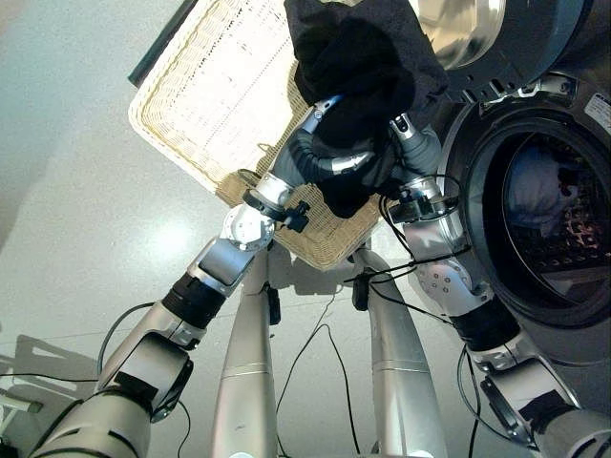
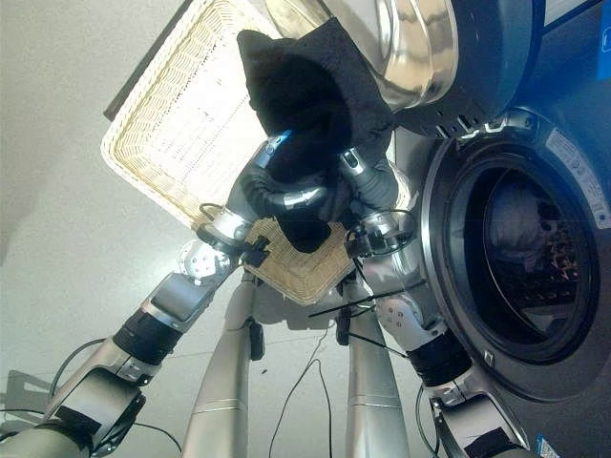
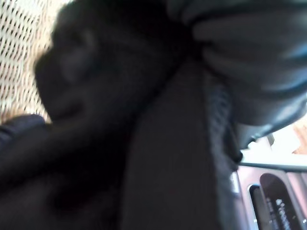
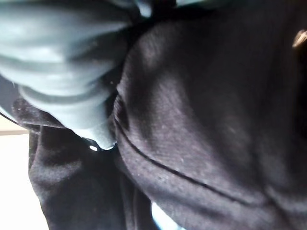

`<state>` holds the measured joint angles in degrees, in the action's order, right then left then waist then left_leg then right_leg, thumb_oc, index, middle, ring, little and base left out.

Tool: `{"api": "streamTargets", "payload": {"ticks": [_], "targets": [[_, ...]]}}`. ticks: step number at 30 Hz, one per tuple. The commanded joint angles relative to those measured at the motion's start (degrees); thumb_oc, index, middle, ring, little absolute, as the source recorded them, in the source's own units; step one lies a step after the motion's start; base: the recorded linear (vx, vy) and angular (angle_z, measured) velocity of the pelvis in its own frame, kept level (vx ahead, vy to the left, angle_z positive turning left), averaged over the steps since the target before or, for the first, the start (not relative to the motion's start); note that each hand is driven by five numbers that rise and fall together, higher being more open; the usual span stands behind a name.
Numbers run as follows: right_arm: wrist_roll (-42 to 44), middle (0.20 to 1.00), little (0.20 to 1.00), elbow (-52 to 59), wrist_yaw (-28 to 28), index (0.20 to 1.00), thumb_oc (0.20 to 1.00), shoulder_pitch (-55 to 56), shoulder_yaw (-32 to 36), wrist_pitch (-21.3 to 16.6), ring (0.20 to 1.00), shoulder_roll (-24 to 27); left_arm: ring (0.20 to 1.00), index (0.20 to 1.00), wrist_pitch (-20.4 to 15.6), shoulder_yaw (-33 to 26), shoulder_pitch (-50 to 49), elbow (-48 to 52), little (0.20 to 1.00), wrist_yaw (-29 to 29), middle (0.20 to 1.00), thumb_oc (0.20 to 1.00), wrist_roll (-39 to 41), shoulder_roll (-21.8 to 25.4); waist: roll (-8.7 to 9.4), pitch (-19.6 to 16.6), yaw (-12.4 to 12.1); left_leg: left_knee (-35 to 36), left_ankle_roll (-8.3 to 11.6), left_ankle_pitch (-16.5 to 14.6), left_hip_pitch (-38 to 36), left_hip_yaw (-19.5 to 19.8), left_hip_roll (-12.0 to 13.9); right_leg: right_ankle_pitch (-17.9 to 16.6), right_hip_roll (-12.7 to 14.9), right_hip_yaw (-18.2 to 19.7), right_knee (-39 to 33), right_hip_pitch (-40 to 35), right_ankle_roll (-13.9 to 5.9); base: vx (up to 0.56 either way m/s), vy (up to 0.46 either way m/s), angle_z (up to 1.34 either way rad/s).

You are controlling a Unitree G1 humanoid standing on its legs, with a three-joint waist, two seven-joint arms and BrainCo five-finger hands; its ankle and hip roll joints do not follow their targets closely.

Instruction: Put the clothes into the washing machine.

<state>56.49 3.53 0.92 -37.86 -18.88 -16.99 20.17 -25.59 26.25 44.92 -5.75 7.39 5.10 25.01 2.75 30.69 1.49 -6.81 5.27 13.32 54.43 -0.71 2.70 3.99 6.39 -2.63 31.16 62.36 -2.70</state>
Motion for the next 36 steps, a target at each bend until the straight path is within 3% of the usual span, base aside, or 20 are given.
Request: {"api": "streamTargets", "payload": {"ticks": [1, 6, 12, 23, 36], "targets": [[1.06, 0.200, 0.200, 7.30, -4.24, 0.200, 0.200, -1.11, -1.00, -3.97, 0.200, -1.96, 1.000, 1.000, -1.02, -0.52, 0.55, 3.93, 1.000, 9.42, 1.000, 1.000, -5.57, -0.93, -1.98, -0.89, 0.71, -6.78, 0.58, -6.55, 1.30, -0.28, -3.49, -13.64, -1.38, -4.33, -16.16, -3.95, -6.41, 0.00, 0.000, 0.00], [3.24, 0.200, 0.200, 7.49, -4.61, 0.200, 0.200, -0.85, 0.08, -4.55, 0.200, -3.11, 1.000, 1.000, -0.91, -2.93, -1.68, 3.14, 1.000, 19.53, 1.000, 1.000, -7.05, -1.87, -2.08, -0.89, 0.23, -6.66, 0.50, -6.51, 1.30, -0.02, -3.54, -13.56, -1.20, -4.67, -16.13, -4.01, -6.41, 0.00, -0.009, 0.01], [4.34, 0.200, 0.200, 7.93, -4.30, 0.200, 0.200, -0.60, 1.05, -6.18, 0.200, -4.06, 1.000, 1.000, -0.47, -4.84, -3.44, 3.59, 1.000, 24.34, 1.000, 1.000, -8.76, -2.98, -2.21, -0.89, -0.20, -6.67, 0.58, -6.38, 1.46, 0.15, -3.58, -13.53, -1.04, -5.06, -16.09, -4.03, -6.35, 0.00, -0.005, 0.01], [6.56, 0.200, 0.200, 8.63, -5.08, 0.200, 0.200, 0.05, 4.38, -9.83, 0.200, -5.12, 1.000, 1.000, 2.19, -6.83, -4.76, 2.56, 1.000, 28.69, 1.000, 1.000, -8.30, -3.97, -1.91, -0.89, -0.12, -7.08, 0.66, -6.49, 1.65, 0.16, -3.48, -13.55, -0.99, -5.10, -15.80, -3.96, -6.43, 0.00, 0.000, 0.00], [8.45, 0.200, 0.200, 8.34, -8.48, 0.200, 0.200, 0.59, 6.55, -11.40, 0.200, -5.46, 1.000, 1.000, 2.54, -7.94, -5.21, 1.46, 1.000, 32.05, 1.000, 1.000, -9.16, -4.07, -1.89, -0.89, -0.08, -7.04, 0.66, -6.44, 1.53, 0.17, -3.49, -13.65, -0.92, -5.15, -15.82, -4.09, -6.50, 0.00, 0.000, 0.00]]}}
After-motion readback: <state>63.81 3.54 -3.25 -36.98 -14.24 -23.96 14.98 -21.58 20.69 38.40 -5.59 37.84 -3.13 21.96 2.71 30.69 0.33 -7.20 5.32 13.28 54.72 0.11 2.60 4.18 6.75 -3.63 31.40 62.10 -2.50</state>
